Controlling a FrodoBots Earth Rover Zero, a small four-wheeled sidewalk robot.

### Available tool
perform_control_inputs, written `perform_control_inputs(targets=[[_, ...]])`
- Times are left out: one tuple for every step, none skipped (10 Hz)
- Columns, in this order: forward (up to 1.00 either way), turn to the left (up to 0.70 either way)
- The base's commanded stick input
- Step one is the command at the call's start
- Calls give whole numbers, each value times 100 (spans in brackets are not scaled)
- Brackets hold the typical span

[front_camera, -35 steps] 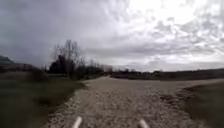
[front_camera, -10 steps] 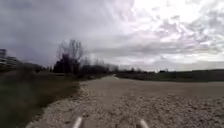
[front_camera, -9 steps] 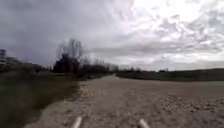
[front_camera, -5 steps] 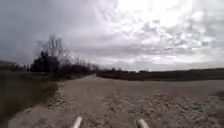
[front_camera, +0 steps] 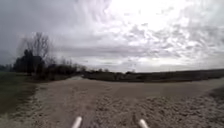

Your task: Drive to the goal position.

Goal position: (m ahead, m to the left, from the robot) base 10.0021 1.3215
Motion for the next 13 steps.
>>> perform_control_inputs(targets=[[50, 0], [50, 0], [50, 0], [50, 0], [50, 0], [50, 0], [50, -50], [50, -50], [50, -50], [50, -50], [50, -50], [50, -50], [50, -50]])
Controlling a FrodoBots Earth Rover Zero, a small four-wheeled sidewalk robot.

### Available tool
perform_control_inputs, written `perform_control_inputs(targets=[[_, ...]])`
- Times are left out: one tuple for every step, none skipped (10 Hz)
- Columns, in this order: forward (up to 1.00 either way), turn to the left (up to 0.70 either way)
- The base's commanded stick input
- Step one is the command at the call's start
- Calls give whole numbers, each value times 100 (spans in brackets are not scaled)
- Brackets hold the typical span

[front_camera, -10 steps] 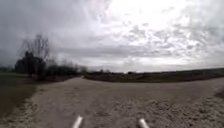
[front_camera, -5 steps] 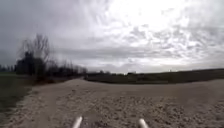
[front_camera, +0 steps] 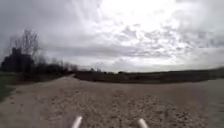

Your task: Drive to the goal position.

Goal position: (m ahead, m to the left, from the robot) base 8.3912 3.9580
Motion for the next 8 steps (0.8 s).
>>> perform_control_inputs(targets=[[50, -37], [50, 0], [50, 0], [50, 0], [50, 0], [50, 0], [50, 0], [50, 0]])
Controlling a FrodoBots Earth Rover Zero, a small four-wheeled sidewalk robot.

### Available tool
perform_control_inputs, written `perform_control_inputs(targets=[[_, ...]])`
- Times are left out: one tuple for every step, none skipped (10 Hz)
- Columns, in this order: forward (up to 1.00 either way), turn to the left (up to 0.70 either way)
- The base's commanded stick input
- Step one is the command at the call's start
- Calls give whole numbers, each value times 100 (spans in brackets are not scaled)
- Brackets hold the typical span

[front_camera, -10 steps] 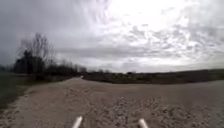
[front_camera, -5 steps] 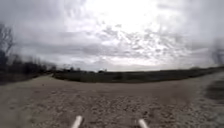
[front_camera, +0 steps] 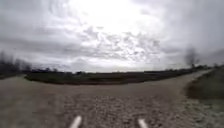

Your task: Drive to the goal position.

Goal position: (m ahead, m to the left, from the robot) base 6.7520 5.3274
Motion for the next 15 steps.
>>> perform_control_inputs(targets=[[50, 0], [50, 0], [50, 0], [50, 0], [50, 0], [50, 0], [50, 0], [50, 0], [50, 0], [50, 0], [50, 0], [50, -39], [50, -50], [50, -50], [50, -50]])
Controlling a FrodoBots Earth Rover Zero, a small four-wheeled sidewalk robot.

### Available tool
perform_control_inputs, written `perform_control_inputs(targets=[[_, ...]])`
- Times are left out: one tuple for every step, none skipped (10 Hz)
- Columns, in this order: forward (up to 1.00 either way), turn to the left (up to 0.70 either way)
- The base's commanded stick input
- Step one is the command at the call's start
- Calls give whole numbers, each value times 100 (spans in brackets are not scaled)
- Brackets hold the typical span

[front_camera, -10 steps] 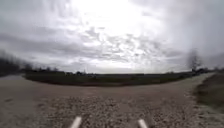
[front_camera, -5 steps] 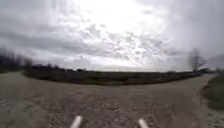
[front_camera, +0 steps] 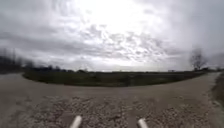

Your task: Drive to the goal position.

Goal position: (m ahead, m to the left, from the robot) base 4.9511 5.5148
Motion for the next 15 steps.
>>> perform_control_inputs(targets=[[50, -50], [50, -50], [50, -50], [50, -50], [50, -50], [50, -50], [50, -50], [50, -50], [50, -50], [50, -50], [50, -37], [50, 0], [50, 0], [50, 0], [50, 0]])
